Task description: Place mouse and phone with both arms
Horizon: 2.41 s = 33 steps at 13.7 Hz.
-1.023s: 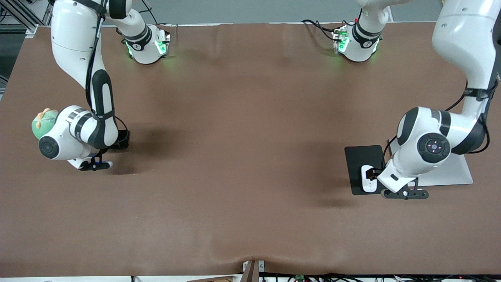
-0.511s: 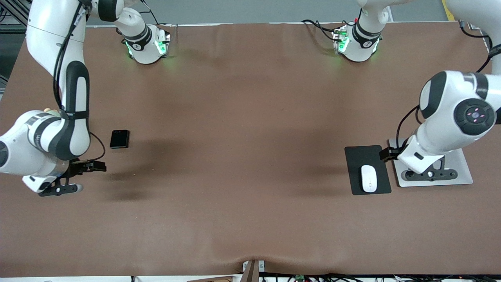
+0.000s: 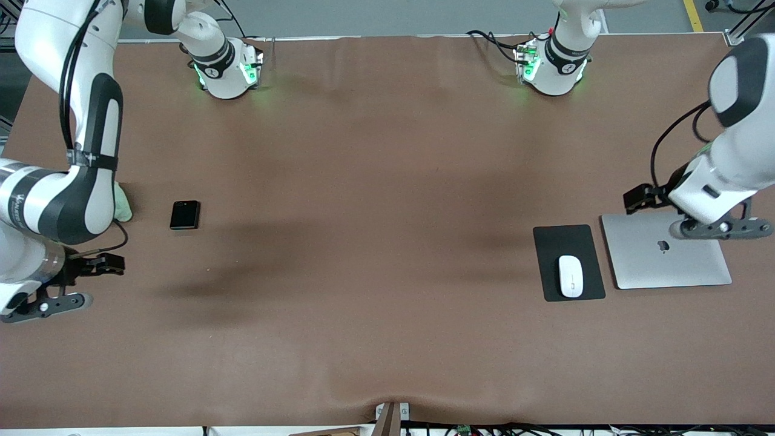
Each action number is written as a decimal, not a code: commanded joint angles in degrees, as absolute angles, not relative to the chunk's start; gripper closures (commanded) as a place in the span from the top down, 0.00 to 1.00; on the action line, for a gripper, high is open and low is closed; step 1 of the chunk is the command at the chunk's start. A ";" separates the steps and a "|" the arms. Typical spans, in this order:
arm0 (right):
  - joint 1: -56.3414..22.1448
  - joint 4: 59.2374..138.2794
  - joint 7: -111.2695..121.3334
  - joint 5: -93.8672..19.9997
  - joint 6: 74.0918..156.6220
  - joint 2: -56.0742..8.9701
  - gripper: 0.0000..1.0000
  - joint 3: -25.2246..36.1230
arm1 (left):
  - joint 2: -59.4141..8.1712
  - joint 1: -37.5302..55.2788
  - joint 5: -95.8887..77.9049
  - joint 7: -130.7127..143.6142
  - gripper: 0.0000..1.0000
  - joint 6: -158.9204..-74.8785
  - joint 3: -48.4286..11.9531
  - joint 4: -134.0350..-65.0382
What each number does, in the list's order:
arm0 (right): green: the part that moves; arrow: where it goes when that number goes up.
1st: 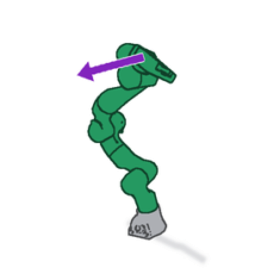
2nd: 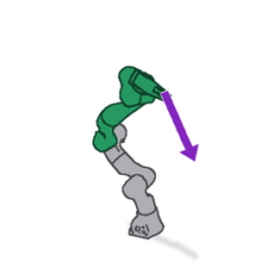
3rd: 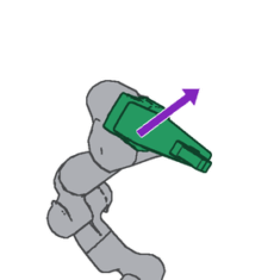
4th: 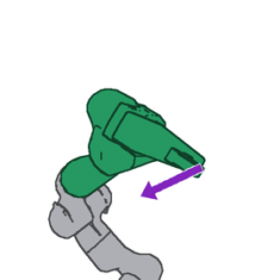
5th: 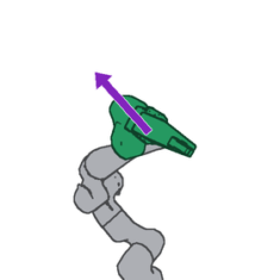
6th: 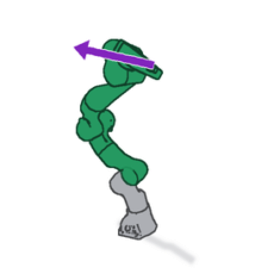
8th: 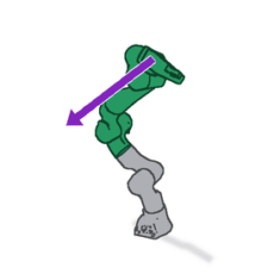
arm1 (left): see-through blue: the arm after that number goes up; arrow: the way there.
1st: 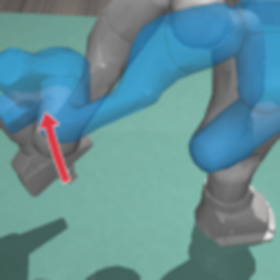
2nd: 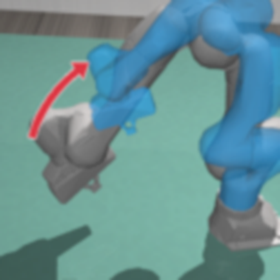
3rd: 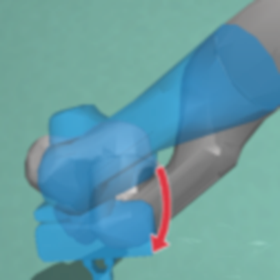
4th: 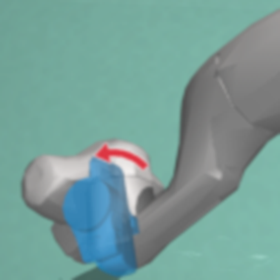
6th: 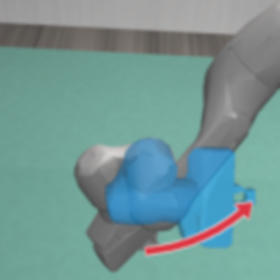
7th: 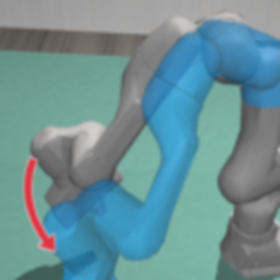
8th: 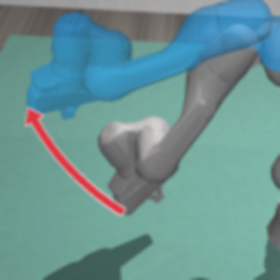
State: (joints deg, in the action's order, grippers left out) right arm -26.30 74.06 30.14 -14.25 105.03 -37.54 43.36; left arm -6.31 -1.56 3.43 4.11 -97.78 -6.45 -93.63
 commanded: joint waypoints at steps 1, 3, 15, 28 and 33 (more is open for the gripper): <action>-25.22 68.39 32.76 -12.30 103.36 -37.18 1.00 42.45 | -1.33 -0.88 0.71 3.25 1.00 -93.97 -5.45 -94.66; -25.84 67.41 34.72 -12.04 100.39 -35.87 1.00 42.80 | -0.70 -0.70 0.35 3.16 1.00 -89.49 -5.97 -92.30; -15.91 64.77 31.06 -9.68 84.38 -23.31 1.00 30.34 | 1.76 0.18 1.06 -5.28 1.00 -78.05 -3.87 -87.01; 1.68 98.96 19.44 -3.34 89.83 6.23 1.00 4.83 | 1.14 -0.09 0.70 0.79 1.00 -86.31 -5.01 -89.56; -1.40 98.53 16.08 0.25 88.15 7.47 1.00 5.01 | 0.79 -0.26 0.26 0.18 1.00 -86.48 -4.92 -89.03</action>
State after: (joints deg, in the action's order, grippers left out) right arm -0.39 97.26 17.53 -2.56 87.68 6.22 5.40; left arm 0.69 0.02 1.37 0.19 -85.98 -4.84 -89.11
